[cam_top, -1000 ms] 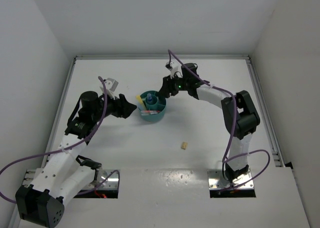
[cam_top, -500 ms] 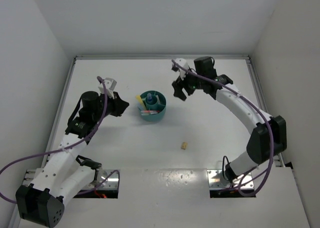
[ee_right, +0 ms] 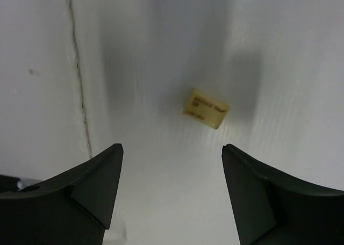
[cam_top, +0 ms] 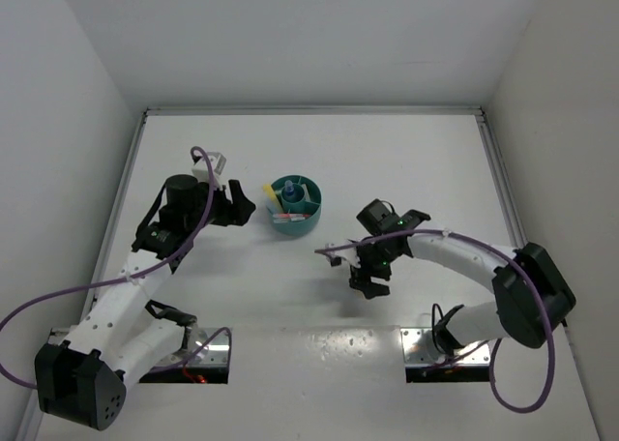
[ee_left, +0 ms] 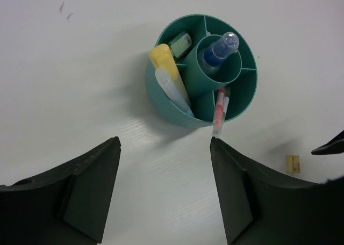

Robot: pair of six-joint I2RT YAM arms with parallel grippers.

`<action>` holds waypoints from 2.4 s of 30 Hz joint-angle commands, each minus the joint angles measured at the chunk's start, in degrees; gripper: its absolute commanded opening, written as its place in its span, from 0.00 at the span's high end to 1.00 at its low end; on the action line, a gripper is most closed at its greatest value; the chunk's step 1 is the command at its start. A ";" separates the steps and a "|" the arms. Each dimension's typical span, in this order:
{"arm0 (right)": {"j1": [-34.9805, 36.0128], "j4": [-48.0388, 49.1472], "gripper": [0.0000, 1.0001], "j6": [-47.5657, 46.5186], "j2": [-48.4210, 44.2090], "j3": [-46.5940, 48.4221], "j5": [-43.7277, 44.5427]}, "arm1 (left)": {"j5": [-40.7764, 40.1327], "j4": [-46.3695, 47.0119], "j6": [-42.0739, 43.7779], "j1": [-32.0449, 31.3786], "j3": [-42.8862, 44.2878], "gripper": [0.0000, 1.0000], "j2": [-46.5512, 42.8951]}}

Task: Sort the stationery into containers
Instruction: Pick up the stationery from the center of the board, then place the stationery in the storage box.

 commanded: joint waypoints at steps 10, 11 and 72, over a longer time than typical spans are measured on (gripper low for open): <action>0.12 11.13 0.32 -43.27 -5.33 -6.63 -1.25 | -0.54 0.77 -0.33 0.03 2.20 0.27 -0.42; 0.12 11.74 0.32 -43.98 -3.06 -5.65 -2.02 | -0.54 0.77 -0.33 0.03 2.20 0.27 -0.42; 0.30 20.28 1.00 33.27 17.08 31.44 21.62 | 0.51 0.77 0.20 0.03 2.20 0.27 -1.56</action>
